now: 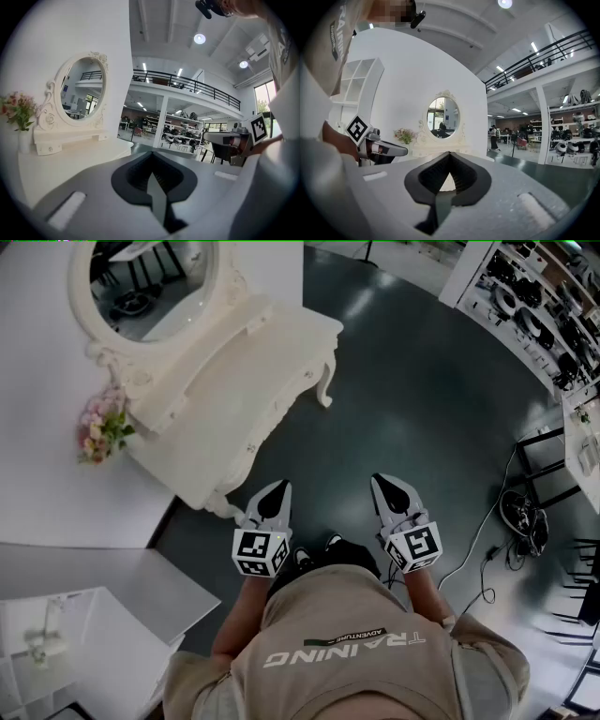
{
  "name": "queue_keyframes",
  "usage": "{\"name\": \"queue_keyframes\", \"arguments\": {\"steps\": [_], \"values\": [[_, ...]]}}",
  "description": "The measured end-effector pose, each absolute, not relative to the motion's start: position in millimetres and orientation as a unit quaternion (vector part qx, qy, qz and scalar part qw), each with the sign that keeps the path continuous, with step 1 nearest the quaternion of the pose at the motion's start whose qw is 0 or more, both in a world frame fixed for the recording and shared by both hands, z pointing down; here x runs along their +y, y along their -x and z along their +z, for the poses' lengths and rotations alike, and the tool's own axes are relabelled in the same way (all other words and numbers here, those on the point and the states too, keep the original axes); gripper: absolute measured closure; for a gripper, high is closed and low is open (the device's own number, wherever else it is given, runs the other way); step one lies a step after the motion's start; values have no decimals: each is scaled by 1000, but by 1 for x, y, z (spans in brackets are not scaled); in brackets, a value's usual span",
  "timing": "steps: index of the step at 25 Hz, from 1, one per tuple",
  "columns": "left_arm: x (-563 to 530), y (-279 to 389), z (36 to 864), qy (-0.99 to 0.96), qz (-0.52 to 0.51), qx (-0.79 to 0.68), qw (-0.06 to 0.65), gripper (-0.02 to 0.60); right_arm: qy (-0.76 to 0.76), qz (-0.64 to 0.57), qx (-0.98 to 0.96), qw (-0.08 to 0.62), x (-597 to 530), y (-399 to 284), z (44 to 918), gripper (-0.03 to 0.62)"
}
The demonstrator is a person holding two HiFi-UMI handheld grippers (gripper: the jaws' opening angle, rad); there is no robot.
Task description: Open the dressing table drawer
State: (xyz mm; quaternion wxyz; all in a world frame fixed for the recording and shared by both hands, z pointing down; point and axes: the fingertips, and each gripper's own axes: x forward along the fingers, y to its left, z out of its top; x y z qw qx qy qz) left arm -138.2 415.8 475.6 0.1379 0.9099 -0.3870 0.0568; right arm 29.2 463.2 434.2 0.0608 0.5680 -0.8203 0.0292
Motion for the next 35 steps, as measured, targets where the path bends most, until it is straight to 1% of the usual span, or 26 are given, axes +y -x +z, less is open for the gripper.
{"name": "queue_keyframes", "arguments": {"steps": [4, 10, 20, 24, 29, 35], "values": [[408, 130, 473, -910, 46, -389, 138, 563, -562, 12, -823, 81, 455, -33, 434, 592], [402, 113, 482, -914, 53, -374, 150, 563, -581, 5, -809, 82, 453, -42, 425, 592], [375, 67, 502, -921, 86, -342, 167, 563, -566, 39, -818, 95, 423, -60, 454, 592], [343, 42, 488, -926, 91, -336, 149, 563, -561, 56, -822, 86, 389, -83, 464, 592], [287, 16, 479, -924, 109, -342, 131, 563, -551, 47, -831, 60, 327, -106, 458, 592], [235, -16, 463, -923, 111, -353, 108, 563, -521, 17, -852, 51, 268, -128, 449, 592]]}}
